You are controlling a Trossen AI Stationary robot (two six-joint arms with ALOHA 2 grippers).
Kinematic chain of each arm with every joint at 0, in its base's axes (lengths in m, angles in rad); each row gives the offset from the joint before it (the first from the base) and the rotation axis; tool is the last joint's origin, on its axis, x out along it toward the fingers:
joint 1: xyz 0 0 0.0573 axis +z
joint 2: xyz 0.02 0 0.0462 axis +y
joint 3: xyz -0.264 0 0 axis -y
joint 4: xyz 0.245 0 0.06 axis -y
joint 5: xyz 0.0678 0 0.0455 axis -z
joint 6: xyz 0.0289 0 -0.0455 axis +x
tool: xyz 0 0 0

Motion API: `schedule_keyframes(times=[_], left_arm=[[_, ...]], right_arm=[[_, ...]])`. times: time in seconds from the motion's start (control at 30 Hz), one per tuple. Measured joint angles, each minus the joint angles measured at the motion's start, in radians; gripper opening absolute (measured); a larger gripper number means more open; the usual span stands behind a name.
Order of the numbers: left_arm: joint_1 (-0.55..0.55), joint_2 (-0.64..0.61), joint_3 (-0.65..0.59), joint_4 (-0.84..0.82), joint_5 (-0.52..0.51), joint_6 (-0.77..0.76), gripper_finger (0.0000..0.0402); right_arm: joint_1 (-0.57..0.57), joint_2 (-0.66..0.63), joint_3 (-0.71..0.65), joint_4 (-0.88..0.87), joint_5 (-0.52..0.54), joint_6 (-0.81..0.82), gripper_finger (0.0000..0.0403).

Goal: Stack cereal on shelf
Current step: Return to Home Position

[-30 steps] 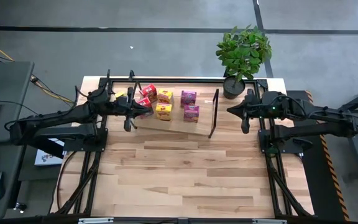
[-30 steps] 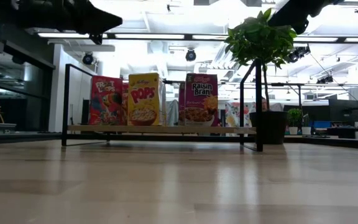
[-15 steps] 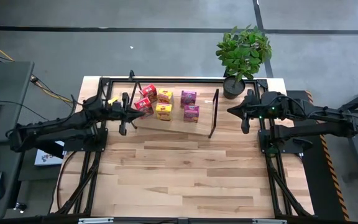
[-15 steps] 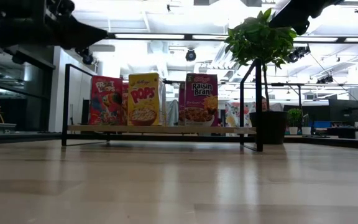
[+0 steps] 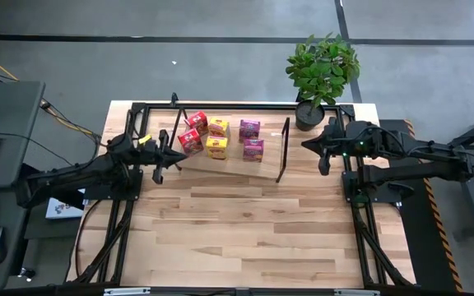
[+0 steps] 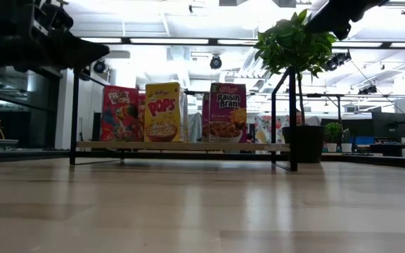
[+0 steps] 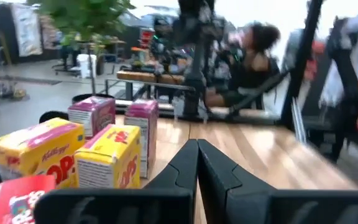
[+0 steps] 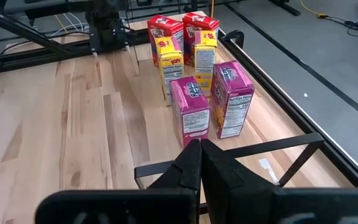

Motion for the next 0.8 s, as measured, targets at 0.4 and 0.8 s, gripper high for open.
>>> schedule_keyframes(times=[0.4,0.8], left_arm=[[-0.321,-0.018,-0.053,0.013,-0.499,-0.133,0.0],[-0.494,-0.019,-0.062,-0.007,-0.669,-0.014,0.0]], right_arm=[[0.0,0.0,0.0,-0.015,-0.01,0.024,0.0],[0.0,0.0,0.0,-0.029,-0.028,0.037,0.0]])
